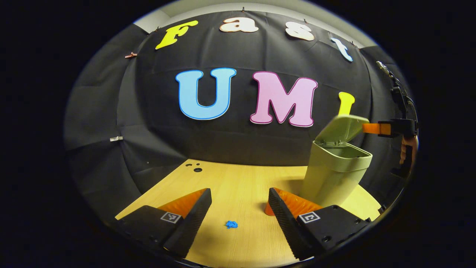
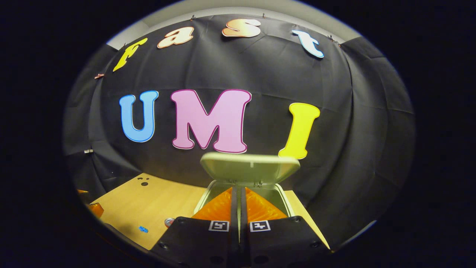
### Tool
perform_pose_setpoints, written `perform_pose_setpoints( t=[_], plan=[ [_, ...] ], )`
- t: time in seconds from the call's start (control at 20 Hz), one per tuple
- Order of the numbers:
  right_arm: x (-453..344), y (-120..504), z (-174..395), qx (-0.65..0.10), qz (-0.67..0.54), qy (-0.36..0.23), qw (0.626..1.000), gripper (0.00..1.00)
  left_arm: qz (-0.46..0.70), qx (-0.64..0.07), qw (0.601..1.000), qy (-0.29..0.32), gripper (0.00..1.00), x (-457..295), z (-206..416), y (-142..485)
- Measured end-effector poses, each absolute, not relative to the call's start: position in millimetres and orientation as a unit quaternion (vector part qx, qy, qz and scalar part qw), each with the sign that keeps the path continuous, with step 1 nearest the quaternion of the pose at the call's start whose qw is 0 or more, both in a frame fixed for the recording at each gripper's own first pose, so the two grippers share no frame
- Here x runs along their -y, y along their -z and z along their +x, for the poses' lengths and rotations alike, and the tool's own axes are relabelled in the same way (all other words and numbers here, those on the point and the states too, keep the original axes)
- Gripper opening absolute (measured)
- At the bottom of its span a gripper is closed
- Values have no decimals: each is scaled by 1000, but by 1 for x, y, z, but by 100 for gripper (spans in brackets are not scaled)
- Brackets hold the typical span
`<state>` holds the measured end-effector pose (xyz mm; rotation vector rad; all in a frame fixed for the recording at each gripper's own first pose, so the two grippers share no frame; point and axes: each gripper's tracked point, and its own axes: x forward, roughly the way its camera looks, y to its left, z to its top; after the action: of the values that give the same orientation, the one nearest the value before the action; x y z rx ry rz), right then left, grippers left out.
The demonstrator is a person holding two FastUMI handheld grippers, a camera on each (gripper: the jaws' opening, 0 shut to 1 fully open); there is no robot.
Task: Press the lid of the desktop garbage bin to open it, pick up the crumpled paper on the desktop and throw it into the bin, then pick up the pop can on the desktop and drop it into the bin, and finally close the garbage bin lid.
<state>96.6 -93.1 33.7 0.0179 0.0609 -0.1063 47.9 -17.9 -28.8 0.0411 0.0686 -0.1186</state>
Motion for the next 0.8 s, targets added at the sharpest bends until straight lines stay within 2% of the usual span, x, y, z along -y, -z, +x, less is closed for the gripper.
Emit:
perform_pose_setpoints(
  t=[0.05,0.1,0.35,0.7,0.8],
  plan=[
    [94,-32,92,-32,12,55,998,8,20,-35,997,59,99,14,46,31],
    [93,-32,87,-32,15,57,998,5,21,-36,998,57,99,10,45,34],
    [99,-21,69,-41,21,64,997,5,29,-42,998,46,99,-11,46,48],
    [101,4,58,-68,42,67,995,6,22,-96,994,49,99,-18,75,102],
    [102,11,58,-73,38,68,994,12,-1,-117,992,52,99,-11,90,122]
  ],
)
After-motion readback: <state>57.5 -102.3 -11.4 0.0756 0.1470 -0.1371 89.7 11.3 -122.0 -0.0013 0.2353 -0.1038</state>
